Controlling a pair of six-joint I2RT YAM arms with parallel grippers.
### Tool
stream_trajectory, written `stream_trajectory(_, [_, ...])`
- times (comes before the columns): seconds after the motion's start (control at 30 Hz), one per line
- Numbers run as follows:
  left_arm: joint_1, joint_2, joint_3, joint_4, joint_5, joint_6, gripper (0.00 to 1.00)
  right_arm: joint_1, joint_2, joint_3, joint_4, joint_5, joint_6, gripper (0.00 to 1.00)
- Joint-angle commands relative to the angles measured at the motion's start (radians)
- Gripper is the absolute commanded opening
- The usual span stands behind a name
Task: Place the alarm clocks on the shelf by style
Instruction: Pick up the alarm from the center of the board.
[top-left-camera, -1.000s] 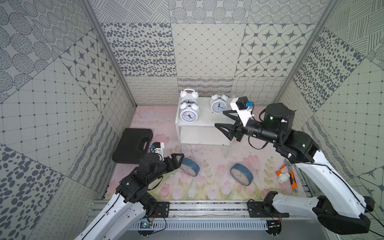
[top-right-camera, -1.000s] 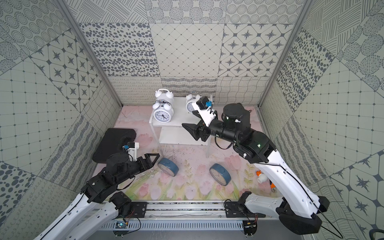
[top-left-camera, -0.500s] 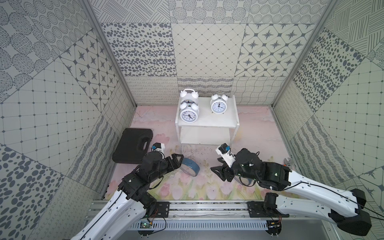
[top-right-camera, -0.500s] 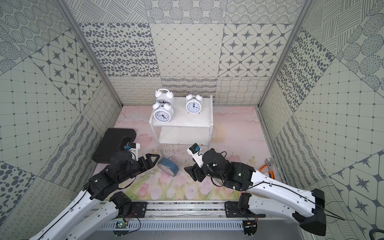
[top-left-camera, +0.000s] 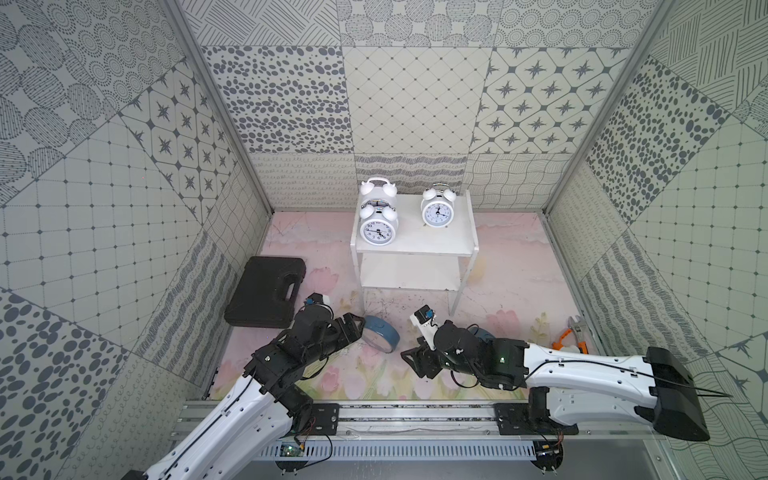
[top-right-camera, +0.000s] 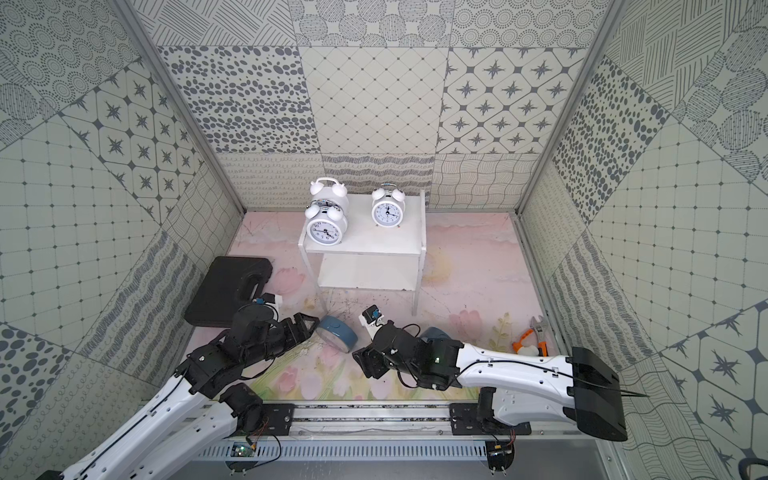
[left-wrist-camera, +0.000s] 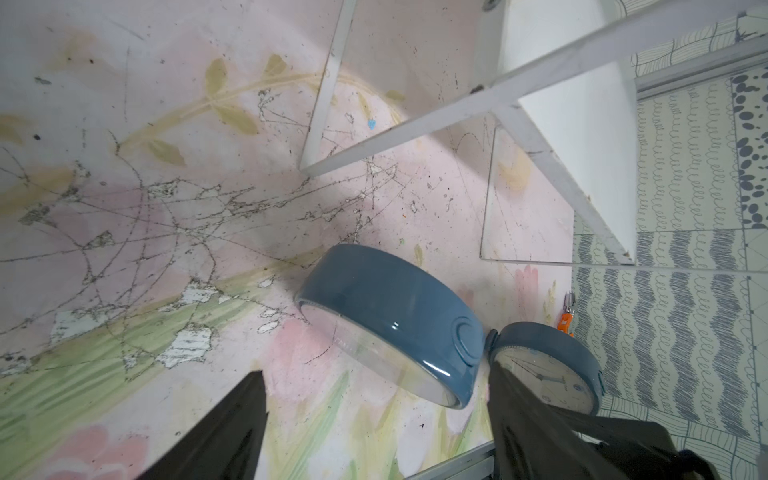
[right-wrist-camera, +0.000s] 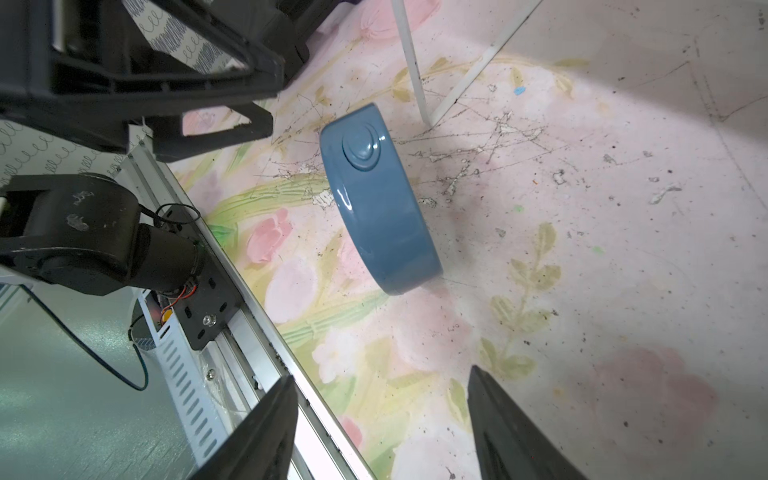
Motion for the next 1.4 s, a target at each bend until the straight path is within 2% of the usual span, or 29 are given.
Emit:
stream_trajectory(0.0, [0.014,0.002,-0.023,-0.056,-0.004,-0.065,0.86,0.004,0.007,0.007,0.063,0.023,0.019,0.73])
stream_trajectory(0.2, [0.015,-0.027,-0.026,-0.074,-0.027,-0.090,0.85,0.004,0.075,0.067,0.029,0.005,-0.011,0.75])
stream_trajectory(0.3, [0.013,-0.055,-0.032,-0.089,-0.023,-0.093,0.85,0.004,0.086,0.066,0.050,0.042,-0.019,0.77])
stream_trajectory(0.37, [0.014,-0.065,-0.019,-0.122,-0.041,-0.074,0.87,0.006,0.091,0.076,0.046,0.088,-0.015,0.82])
stream_trajectory(0.5, [0.013,-0.064,-0.003,-0.152,-0.059,-0.043,0.88,0.012,0.096,0.129,-0.054,0.239,0.043,0.99])
stream_trajectory(0.6, [0.013,-0.052,-0.015,-0.126,-0.055,-0.047,0.88,0.013,0.075,0.117,-0.045,0.281,0.068,0.99])
stream_trajectory(0.73, [0.015,-0.025,-0.009,-0.091,-0.052,-0.049,0.87,0.013,-0.047,-0.038,0.188,0.252,0.050,0.99])
stream_trajectory(0.83, [0.015,-0.009,0.003,-0.086,-0.053,-0.029,0.88,-0.039,-0.123,-0.091,0.247,0.090,0.056,0.99])
stream_trajectory(0.87, [0.015,-0.005,0.004,-0.085,-0.056,-0.025,0.88,-0.066,-0.116,-0.075,0.217,0.037,0.052,0.97])
stream_trajectory(0.97, [0.015,0.002,-0.008,-0.073,-0.066,-0.035,0.88,-0.085,-0.034,-0.010,0.141,-0.045,0.007,0.78])
stream_trajectory(1.0, [0.016,0.002,-0.012,-0.067,-0.064,-0.045,0.88,-0.083,0.007,0.022,0.117,-0.070,-0.007,0.76])
stream_trajectory(1.07, [0.016,0.000,-0.023,-0.043,-0.051,-0.057,0.87,-0.070,0.078,0.083,0.079,-0.087,-0.038,0.75])
stream_trajectory(1.17, [0.018,-0.005,-0.023,-0.028,-0.046,-0.056,0.87,-0.039,0.157,0.150,0.041,-0.035,-0.086,0.77])
stream_trajectory(1.37, [0.017,-0.021,-0.008,-0.059,-0.040,-0.026,0.88,-0.039,0.243,0.190,0.028,-0.004,-0.102,0.77])
